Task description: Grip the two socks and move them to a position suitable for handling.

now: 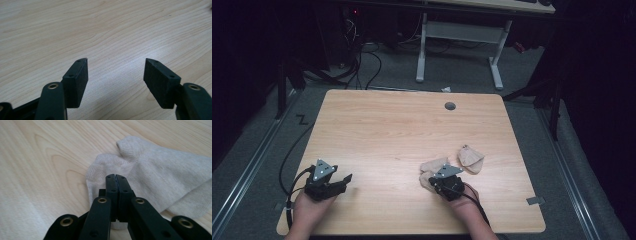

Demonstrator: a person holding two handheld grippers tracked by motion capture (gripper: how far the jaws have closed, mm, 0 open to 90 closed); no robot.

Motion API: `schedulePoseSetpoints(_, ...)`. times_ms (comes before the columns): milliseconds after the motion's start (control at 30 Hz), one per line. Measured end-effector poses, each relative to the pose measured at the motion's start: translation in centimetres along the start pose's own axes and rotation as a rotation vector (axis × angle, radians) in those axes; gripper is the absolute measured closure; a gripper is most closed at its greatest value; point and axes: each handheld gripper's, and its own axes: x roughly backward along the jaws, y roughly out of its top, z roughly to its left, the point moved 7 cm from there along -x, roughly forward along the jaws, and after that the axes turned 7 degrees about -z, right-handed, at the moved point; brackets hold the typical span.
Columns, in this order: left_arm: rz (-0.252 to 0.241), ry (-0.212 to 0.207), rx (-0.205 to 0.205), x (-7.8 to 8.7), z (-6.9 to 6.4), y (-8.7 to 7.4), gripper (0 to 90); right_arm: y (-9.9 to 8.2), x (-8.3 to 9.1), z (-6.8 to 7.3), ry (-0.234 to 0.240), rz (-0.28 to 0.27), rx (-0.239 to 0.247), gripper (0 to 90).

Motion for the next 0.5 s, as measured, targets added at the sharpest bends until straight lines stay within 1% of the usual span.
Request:
schedulePoseSetpoints(167,-0.001,0.001,-0.001,0.0,0.0,0.0,36.7,0.4,-0.4,1.5,0.031,-0.003,0.037,87.7)
schedulePoseSetpoints(233,-0.003,0.003,-0.001,0.0,0.1,0.0,36.7,0.5,-0.5,1.9,0.041,-0.001,0.044,85.3)
schedulePoseSetpoints(300,-0.002,0.003,0.000,0.1,0.1,0.0,36.8,0.7,-0.4,2.2,0.038,0.000,0.044,82.6)
schedulePoseSetpoints(333,-0.002,0.003,-0.001,0.1,0.1,0.0,36.8,0.8,-0.2,2.2,0.035,-0.011,0.054,81.7)
schedulePoseSetpoints(433,-0.004,0.004,0.000,0.0,0.1,0.0,36.8,1.7,0.6,2.8,0.044,-0.066,0.045,78.2)
schedulePoseSetpoints(467,-0.002,0.003,-0.001,0.0,0.1,0.0,36.8,1.9,0.8,3.1,0.053,-0.077,0.049,77.1)
schedulePoseSetpoints(500,-0.002,0.003,-0.002,0.0,0.1,0.0,36.8,1.9,0.8,3.4,0.060,-0.075,0.051,75.4)
